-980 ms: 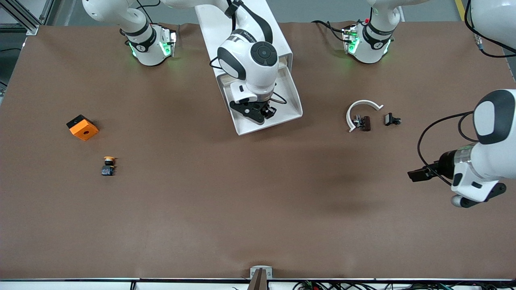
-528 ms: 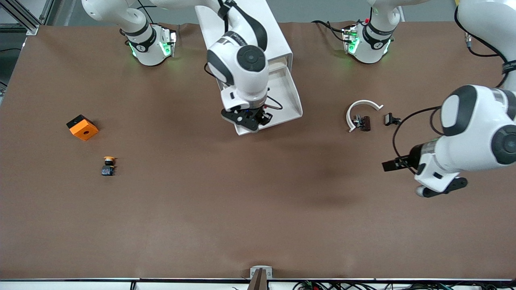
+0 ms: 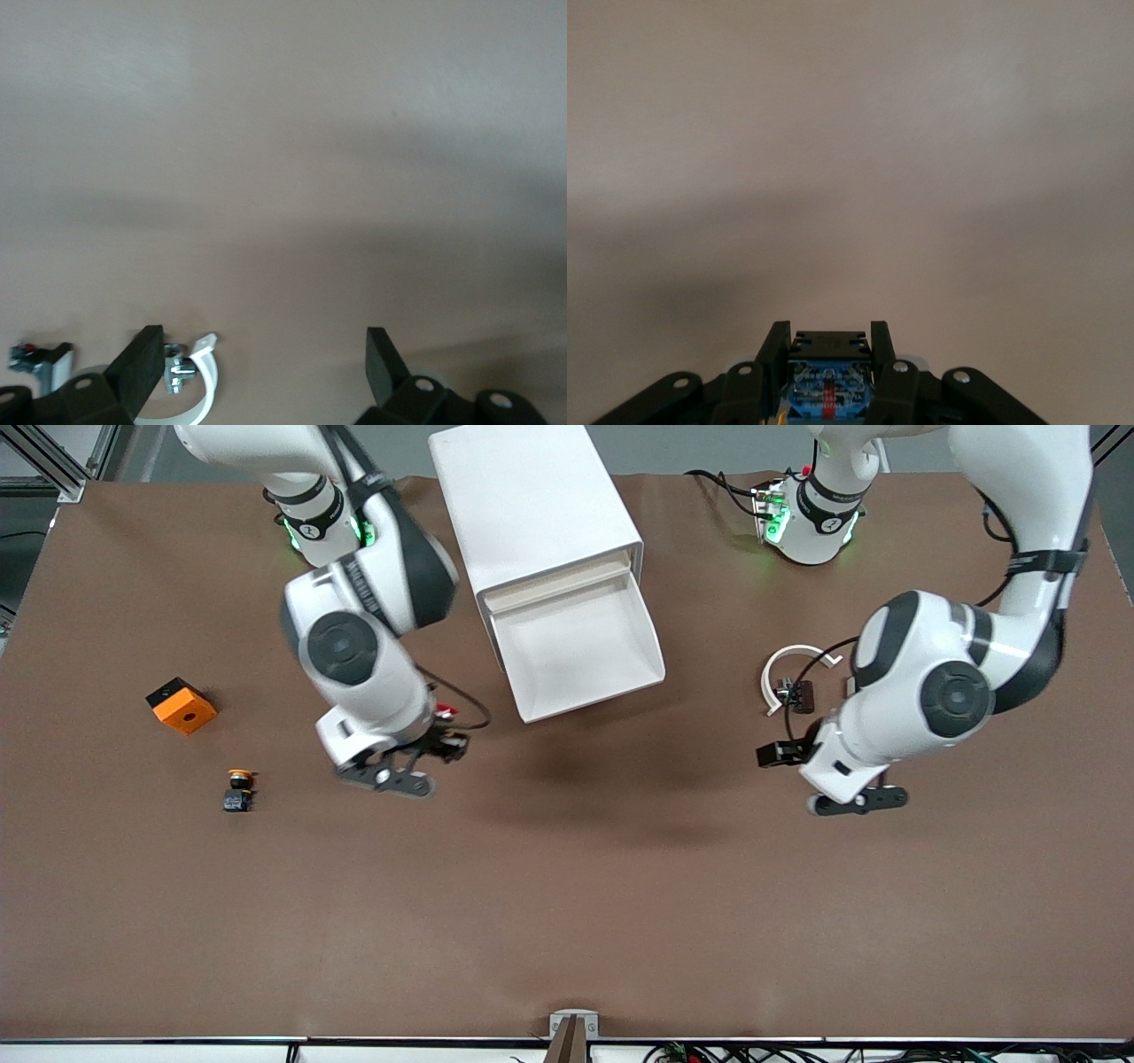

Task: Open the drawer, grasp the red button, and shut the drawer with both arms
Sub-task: 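Carry the red button with the right gripper while the left gripper nears the drawer, then push the drawer shut with the left gripper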

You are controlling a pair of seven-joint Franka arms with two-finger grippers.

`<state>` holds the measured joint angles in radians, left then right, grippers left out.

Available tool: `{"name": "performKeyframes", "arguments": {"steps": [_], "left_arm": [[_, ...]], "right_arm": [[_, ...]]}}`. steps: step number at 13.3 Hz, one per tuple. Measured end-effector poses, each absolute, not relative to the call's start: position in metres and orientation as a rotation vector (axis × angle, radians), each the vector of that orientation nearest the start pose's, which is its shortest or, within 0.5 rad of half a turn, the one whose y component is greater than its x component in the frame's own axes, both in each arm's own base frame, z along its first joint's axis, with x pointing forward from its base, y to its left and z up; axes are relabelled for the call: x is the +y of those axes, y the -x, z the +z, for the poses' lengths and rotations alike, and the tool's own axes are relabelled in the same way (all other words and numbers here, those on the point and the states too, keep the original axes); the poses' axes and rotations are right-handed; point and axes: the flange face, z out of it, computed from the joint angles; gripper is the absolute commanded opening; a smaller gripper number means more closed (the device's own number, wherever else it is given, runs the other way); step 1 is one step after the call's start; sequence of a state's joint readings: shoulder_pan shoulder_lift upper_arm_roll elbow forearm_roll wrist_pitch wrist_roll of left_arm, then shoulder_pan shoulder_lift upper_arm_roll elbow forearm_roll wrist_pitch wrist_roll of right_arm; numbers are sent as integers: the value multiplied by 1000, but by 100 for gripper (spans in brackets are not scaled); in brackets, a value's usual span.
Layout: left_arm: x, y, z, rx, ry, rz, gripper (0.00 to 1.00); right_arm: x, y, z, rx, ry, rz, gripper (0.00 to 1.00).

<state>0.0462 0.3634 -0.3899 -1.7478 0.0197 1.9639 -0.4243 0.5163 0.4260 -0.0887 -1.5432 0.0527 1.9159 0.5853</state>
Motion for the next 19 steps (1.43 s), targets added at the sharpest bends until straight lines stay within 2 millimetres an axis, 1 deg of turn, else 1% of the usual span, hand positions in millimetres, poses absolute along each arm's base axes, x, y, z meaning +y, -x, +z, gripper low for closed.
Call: {"name": "performKeyframes", "arguments": {"steps": [2, 5, 7, 9, 11, 13, 15, 17, 19], "left_arm": [[-222, -586, 350, -84, 3197, 240, 100], [-266, -565, 326, -135, 3185, 267, 100], [-295, -550, 310, -205, 3164, 306, 100], [-324, -532, 293, -280, 3132, 349, 100], [-353, -512, 280, -357, 3097, 380, 100], [-375, -496, 272, -404, 3070, 402, 100], [-395, -478, 269, -443, 3049, 425, 100], [-414, -461, 270, -461, 3043, 447, 100], [-432, -444, 271, -480, 3035, 476, 100]], "right_arm": [[232, -629, 381, 134, 3148, 59, 0], [154, -644, 340, -41, 3147, 11, 0], [111, -644, 314, -118, 3144, -31, 0], [80, -639, 286, -174, 3144, -57, 0], [57, -633, 263, -196, 3147, -73, 0], [47, -624, 245, -193, 3149, -93, 0], [39, -613, 228, -176, 3153, -84, 0], [32, -608, 220, -161, 3155, -66, 0], [24, -607, 218, -141, 3157, -58, 0]]}}
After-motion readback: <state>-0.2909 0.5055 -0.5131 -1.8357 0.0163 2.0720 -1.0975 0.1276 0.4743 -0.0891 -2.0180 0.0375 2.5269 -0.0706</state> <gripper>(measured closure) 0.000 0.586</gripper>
